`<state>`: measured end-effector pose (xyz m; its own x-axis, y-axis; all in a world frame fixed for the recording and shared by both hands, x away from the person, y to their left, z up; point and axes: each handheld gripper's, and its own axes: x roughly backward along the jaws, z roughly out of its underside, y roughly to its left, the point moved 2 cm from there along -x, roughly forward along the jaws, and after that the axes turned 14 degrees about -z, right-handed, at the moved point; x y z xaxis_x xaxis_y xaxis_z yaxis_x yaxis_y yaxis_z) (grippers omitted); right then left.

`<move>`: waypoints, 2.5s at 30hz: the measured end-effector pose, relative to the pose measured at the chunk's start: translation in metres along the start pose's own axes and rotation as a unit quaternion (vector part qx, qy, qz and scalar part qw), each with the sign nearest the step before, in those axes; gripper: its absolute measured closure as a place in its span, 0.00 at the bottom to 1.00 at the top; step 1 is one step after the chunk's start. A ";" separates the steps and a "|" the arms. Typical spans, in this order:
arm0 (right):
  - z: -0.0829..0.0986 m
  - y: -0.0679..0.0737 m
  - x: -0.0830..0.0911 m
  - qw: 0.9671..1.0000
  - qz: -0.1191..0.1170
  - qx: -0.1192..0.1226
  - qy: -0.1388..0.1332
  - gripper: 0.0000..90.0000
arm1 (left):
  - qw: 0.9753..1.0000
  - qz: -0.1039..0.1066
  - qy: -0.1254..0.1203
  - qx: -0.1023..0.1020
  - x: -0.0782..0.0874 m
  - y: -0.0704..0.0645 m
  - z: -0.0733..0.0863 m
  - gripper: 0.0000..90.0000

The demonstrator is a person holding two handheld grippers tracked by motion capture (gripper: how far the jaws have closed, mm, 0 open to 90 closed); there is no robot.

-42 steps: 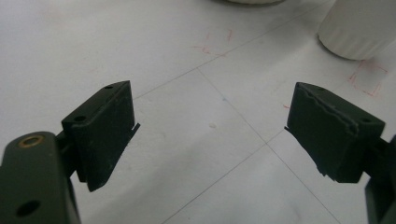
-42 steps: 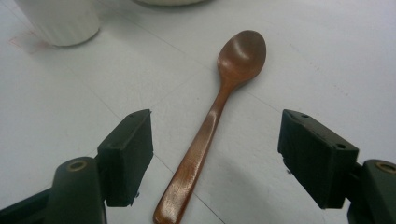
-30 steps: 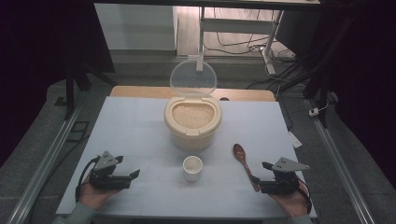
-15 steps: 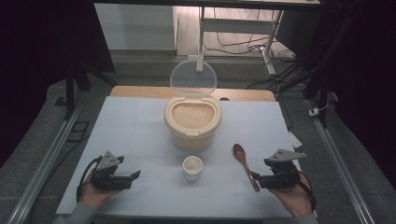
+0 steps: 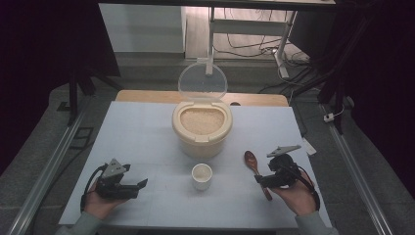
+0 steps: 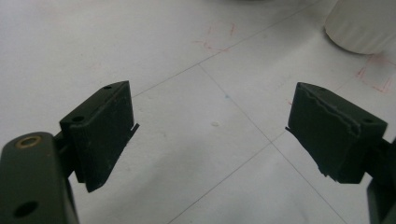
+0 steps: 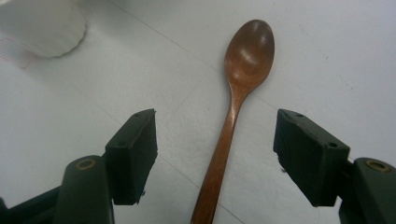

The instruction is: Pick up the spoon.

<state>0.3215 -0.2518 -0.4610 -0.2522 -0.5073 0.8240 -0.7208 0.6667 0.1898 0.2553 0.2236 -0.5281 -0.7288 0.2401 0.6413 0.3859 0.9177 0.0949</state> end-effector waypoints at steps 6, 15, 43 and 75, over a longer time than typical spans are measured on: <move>-0.002 0.000 -0.011 0.999 0.012 -0.017 0.033 0.36 | 1.000 0.001 0.000 -0.003 0.000 -0.001 0.000 0.16; 0.005 -0.007 -0.029 0.997 0.021 -0.024 0.069 0.42 | 1.000 -0.001 0.003 -0.005 -0.002 -0.001 0.001 0.16; 0.012 -0.011 -0.051 0.989 0.052 -0.068 0.120 0.79 | 1.000 -0.008 -0.005 -0.015 0.001 -0.002 0.002 0.16; 0.011 -0.024 -0.028 0.996 -0.002 -0.065 0.069 0.89 | 1.000 -0.010 0.000 -0.017 -0.001 0.000 0.005 0.16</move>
<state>0.3390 -0.2593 -0.4943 -0.1529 -0.4362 0.8867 -0.6296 0.7346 0.2528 0.2530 0.2254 -0.5327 -0.7368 0.2214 0.6389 0.3894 0.9114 0.1333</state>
